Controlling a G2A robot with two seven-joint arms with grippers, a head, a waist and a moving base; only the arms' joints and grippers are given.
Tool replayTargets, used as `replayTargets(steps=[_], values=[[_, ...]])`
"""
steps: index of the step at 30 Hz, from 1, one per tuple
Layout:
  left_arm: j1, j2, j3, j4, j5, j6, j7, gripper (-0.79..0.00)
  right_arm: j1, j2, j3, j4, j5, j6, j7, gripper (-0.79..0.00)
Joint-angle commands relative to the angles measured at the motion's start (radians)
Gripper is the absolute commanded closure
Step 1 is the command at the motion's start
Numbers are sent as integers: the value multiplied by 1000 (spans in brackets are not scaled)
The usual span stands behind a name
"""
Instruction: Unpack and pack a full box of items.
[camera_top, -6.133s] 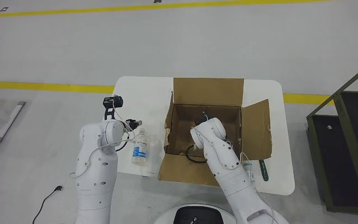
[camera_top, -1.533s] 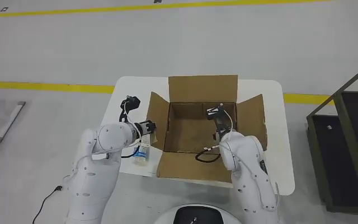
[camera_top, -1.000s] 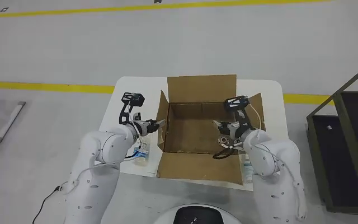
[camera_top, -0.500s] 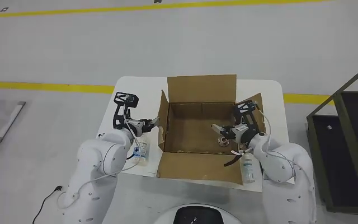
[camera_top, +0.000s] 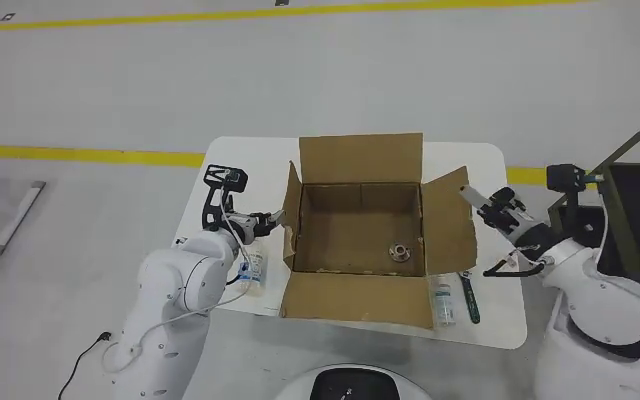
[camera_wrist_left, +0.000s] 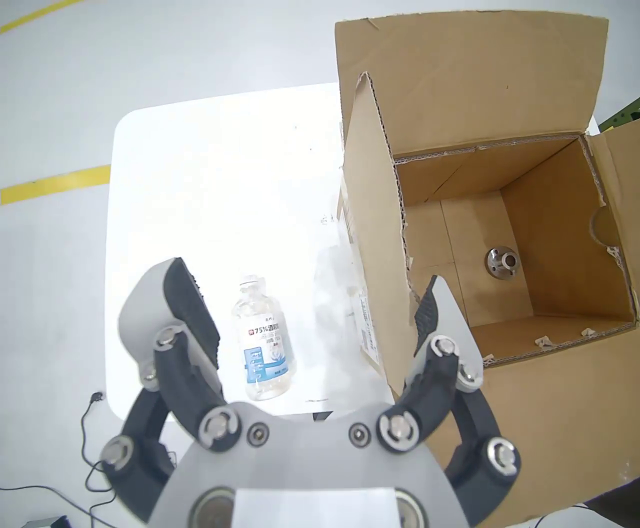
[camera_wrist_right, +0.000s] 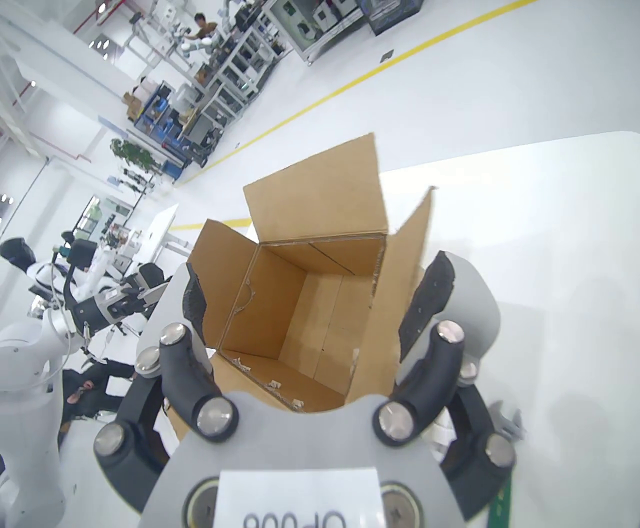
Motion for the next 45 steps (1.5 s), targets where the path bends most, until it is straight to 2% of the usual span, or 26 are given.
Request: replayTargets(steps=[1,4,8,9,11,13,16,18,23,30,40,41,42,43,44,45], values=[[0,0,0,0,0,0,0,-785,-16,10,67,21,59,26,37,-785],[0,0,0,0,0,0,0,-785,-41,23,117,66,138,55,118,-785],[0,0,0,0,0,0,0,-785,-74,35,100,111,236,53,190,-785],[0,0,0,0,0,0,0,-785,-78,36,91,129,282,60,185,-754],[0,0,0,0,0,0,0,-785,-93,39,69,154,318,64,186,-634],[0,0,0,0,0,0,0,-785,-101,44,46,170,304,71,176,-597],[0,0,0,0,0,0,0,-785,-107,51,2,196,291,93,180,-369],[0,0,0,0,0,0,0,-785,-104,55,-23,205,301,103,178,-326],[0,0,0,0,0,0,0,-785,-93,72,-61,211,240,135,176,0],[0,0,0,0,0,0,0,-785,-33,96,-101,247,190,151,179,0],[0,0,0,0,0,0,0,-785,123,148,-100,362,122,122,286,0],[0,0,0,0,0,0,0,-785,140,153,-99,375,119,116,295,-68],[0,0,0,0,0,0,0,-785,154,158,-97,388,110,112,296,-86],[0,0,0,0,0,0,0,-785,169,164,-98,400,101,105,300,-86],[0,0,0,0,0,0,0,-785,182,168,-98,415,100,103,304,-25],[0,0,0,0,0,0,0,-785,196,172,-99,430,101,100,308,-15]])
